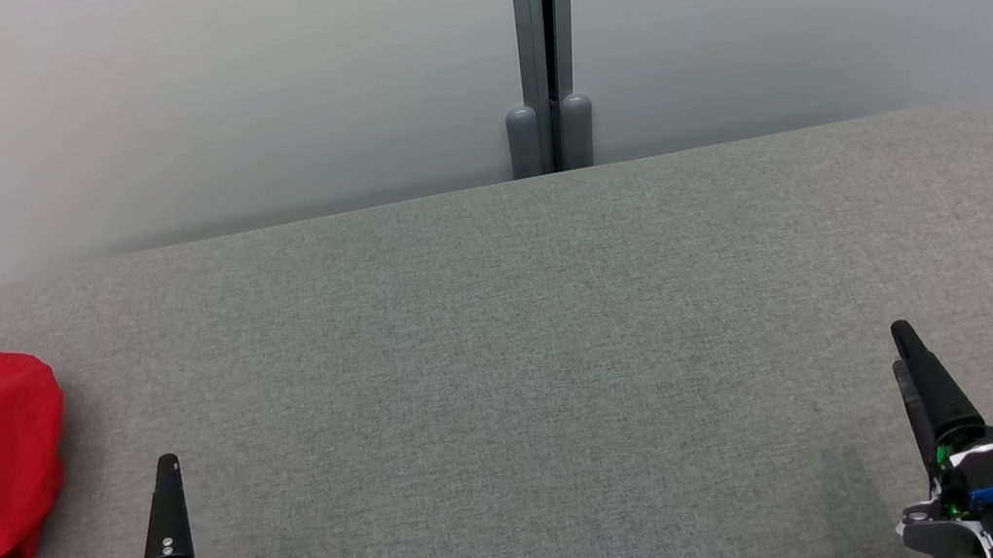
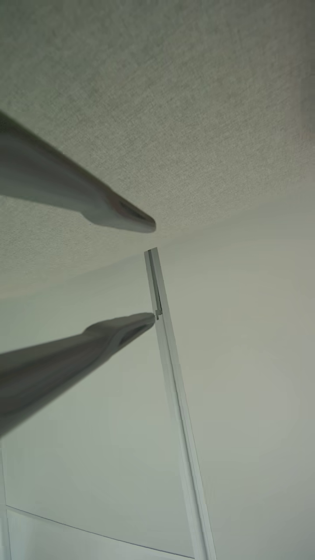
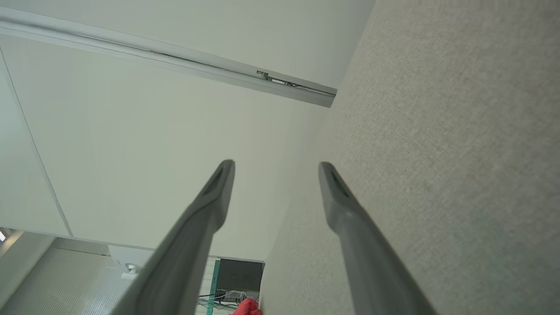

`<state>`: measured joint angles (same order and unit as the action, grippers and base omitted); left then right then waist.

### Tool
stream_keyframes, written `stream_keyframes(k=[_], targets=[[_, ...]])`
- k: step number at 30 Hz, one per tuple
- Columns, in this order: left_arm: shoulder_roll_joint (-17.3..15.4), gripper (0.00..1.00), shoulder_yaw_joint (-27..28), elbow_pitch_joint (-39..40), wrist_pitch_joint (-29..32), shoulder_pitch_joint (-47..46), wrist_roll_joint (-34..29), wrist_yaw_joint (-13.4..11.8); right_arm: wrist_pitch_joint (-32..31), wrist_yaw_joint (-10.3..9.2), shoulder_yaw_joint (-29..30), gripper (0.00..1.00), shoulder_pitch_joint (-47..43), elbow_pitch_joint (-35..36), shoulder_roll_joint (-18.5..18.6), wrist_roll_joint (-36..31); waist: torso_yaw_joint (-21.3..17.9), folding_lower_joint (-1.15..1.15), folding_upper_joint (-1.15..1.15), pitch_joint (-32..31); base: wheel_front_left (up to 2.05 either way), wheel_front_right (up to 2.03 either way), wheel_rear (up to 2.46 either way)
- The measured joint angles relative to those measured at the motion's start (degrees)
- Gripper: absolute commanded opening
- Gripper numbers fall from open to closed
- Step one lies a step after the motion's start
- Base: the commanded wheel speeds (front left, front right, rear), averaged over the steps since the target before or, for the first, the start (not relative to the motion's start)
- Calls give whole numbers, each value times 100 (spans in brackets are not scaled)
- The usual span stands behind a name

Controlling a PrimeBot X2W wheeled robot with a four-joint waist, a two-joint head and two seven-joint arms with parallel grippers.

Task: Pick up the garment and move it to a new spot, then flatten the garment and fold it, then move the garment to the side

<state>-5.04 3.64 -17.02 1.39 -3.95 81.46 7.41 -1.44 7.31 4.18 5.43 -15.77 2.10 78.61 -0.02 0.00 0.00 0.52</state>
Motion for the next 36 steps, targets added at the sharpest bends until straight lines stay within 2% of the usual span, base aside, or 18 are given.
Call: stream_keyframes(k=[22,36], targets=[[-301,100,-344,-140,-467,-52,-2398,0,481,1,-138,100,33,-45,8,-2671,-32,0,0,39,0,0,0],[-404,100,-463,-464,-719,-31,-3866,0,719,1,-69,100,28,-132,16,-4050,-58,0,0,25,0,0,0]])
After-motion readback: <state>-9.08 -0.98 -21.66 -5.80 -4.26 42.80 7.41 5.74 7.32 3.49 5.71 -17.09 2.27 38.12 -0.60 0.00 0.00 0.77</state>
